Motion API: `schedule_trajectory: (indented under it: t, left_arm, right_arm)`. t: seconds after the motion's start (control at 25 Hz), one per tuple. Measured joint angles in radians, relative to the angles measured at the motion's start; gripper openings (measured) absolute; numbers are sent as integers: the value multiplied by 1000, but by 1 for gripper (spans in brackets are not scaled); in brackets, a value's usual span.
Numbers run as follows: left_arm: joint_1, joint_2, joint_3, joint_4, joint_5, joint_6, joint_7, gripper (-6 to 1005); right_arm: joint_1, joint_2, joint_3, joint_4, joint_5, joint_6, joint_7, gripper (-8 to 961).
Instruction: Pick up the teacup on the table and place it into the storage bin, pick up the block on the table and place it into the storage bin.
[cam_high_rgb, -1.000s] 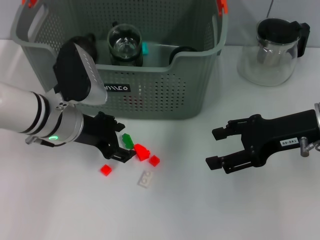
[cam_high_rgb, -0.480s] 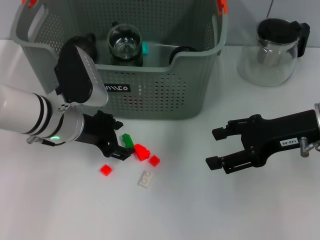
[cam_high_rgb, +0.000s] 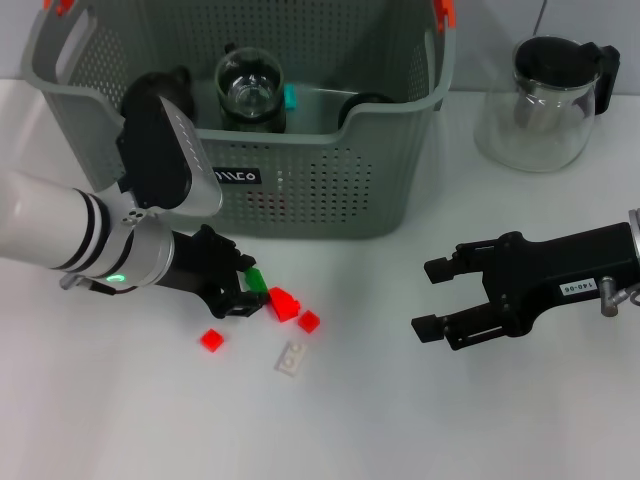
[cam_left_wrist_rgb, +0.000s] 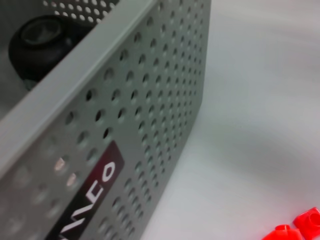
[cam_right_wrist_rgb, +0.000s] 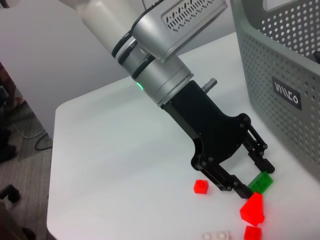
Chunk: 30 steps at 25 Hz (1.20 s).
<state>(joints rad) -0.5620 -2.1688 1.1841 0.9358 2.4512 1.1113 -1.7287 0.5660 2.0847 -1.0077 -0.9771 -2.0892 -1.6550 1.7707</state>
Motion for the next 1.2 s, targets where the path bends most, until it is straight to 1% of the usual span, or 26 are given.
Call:
schedule_trajectory:
  t: [0.12, 0.32, 0.52, 0.64, 0.76, 0.84, 0.96, 1.08, 1.16, 1.2]
  left_arm:
    - [-10, 1, -2, -14, 0, 1, -1, 613]
    - [-13, 0, -3, -14, 0, 10, -2, 518]
    - [-14, 2, -16, -12, -8, 27, -8, 500]
    - [-15, 3, -29, -8, -10, 37, -14, 470]
    - [-14, 3, -66, 22, -13, 92, -27, 440]
    - [-8, 1, -128, 69, -33, 181, -44, 420]
    - [-1, 3, -269, 149, -114, 370, -72, 410]
    - [2, 8, -487, 202, -273, 620, -83, 411]
    - [-2, 21, -571, 207, -397, 723, -86, 411]
    - [-5, 29, -596, 208, -463, 759, -90, 411]
  right_arm:
    - [0, 0, 0, 0, 0, 0, 0, 886]
    - [0, 0, 0, 0, 0, 0, 0, 886]
    - [0, -1, 0, 0, 0, 0, -1, 887]
    - [0, -2, 0, 0, 0, 0, -1, 887]
    - [-1, -2, 0, 0, 0, 0, -1, 887]
    - [-2, -5, 0, 0, 0, 0, 0, 886]
    - [-6, -12, 1, 1, 0, -1, 5, 886]
    - [-11, -14, 14, 6, 0, 0, 4, 886]
    - [-13, -15, 27, 17, -1, 0, 1, 887]
    - [-13, -17, 32, 24, -1, 0, 0, 887]
